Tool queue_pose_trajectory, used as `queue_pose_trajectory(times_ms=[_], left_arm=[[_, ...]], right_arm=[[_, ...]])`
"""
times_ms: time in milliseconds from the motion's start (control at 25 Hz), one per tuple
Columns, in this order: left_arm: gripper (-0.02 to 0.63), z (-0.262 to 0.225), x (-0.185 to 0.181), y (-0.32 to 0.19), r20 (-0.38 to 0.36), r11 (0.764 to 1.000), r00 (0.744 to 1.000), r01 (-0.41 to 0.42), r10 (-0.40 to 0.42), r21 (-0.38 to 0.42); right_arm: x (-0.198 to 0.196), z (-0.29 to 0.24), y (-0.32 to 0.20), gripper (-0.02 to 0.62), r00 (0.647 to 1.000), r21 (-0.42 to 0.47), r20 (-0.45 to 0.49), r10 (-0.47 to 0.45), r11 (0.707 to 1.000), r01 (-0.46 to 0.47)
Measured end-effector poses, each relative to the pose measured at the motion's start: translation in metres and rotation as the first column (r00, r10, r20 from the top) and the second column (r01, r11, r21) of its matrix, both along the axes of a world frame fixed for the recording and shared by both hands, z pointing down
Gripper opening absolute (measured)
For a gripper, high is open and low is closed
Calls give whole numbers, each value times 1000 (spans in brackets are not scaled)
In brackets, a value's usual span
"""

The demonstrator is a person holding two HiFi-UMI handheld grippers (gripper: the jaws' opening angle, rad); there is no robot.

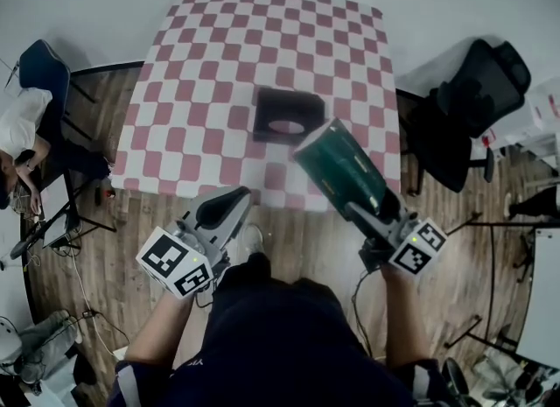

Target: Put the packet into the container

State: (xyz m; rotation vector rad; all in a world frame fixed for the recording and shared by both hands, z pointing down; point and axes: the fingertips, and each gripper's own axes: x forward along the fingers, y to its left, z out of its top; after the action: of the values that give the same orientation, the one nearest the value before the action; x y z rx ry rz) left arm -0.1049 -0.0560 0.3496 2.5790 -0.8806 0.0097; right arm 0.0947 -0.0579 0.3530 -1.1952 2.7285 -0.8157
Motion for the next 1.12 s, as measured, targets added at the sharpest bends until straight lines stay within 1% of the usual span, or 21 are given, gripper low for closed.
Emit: queue_pose_trajectory(times_ms=[120, 240, 400, 680, 920, 1120], left_arm=[[43, 0, -8, -16, -8, 1000, 1000, -7, 7, 0], [43, 1, -6, -25, -20, 1000, 1000, -4, 4, -9], [43, 8, -16, -37, -23, 1000, 1000, 4, -5, -26], [43, 19, -12, -59, -12, 998, 999, 41, -42, -55], [44, 32, -3, -80, 11, 990, 995, 99, -99, -96], [43, 42, 3, -95, 32, 978, 987, 160, -158, -130]], right_arm=[[-8, 3, -15, 413, 999, -4, -35, -4, 1000, 4], [-4, 9, -25, 413, 998, -16, -68, -12, 1000, 11], [-11, 16, -44, 413, 995, -23, -94, -26, 999, 24], [-12, 29, -88, 413, 973, -5, -206, -106, 994, 107], [-9, 53, -129, 413, 924, -3, -324, -204, 977, 215], [-9, 82, -162, 413, 861, -32, -404, -309, 946, 324]])
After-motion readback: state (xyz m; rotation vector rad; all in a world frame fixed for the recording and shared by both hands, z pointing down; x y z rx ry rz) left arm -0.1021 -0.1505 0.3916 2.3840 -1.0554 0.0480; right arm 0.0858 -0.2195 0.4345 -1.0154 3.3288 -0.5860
